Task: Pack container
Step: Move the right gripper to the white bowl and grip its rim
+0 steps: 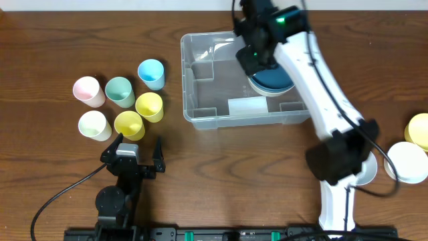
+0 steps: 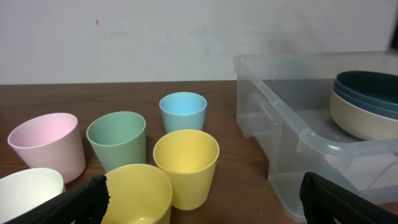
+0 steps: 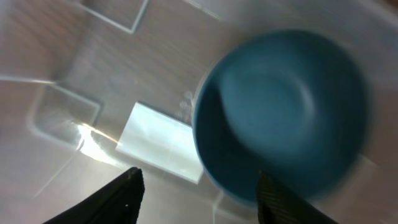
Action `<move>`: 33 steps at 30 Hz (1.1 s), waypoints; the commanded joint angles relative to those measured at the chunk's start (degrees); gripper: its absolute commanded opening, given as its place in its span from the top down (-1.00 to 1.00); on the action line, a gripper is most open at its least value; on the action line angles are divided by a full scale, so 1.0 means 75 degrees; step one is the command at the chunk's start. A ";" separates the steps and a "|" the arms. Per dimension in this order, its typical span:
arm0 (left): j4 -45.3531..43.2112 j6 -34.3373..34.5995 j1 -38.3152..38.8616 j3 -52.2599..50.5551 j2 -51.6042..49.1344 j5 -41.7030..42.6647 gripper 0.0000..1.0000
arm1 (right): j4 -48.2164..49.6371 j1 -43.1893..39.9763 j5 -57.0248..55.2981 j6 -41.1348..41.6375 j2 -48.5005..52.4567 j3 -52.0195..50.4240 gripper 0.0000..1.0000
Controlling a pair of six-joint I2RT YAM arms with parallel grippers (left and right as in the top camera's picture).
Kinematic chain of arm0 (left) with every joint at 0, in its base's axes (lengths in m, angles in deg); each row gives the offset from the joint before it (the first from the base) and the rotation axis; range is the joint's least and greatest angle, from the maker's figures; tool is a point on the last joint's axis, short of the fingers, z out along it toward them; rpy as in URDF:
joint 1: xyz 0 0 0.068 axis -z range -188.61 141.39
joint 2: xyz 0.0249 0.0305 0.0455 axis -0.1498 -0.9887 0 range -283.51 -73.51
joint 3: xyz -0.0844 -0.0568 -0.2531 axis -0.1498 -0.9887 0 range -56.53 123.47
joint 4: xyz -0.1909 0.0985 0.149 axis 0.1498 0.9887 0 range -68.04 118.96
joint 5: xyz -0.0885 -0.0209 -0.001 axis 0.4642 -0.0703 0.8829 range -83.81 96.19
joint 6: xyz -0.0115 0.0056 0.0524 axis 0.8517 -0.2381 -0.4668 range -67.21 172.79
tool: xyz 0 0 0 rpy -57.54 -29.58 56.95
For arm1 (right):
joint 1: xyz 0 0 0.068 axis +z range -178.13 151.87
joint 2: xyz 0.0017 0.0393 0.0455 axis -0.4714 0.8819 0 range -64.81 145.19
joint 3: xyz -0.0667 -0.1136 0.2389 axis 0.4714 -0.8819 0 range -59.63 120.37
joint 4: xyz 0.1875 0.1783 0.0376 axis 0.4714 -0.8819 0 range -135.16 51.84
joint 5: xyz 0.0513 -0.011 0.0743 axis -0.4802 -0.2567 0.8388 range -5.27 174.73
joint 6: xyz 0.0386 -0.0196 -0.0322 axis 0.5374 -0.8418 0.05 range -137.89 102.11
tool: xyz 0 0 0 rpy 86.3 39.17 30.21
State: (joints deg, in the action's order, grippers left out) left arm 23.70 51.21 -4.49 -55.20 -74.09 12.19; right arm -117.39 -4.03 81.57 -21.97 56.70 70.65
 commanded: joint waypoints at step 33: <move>0.0248 -0.0099 -0.0047 -0.0146 0.0047 0.0093 -0.96 | -0.0294 -0.4421 -0.0114 0.2454 -0.3628 -0.5231 -0.18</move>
State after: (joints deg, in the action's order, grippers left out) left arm 23.70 51.21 -4.49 -55.20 -74.09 12.17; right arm -121.52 -36.64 80.26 -6.10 37.38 37.49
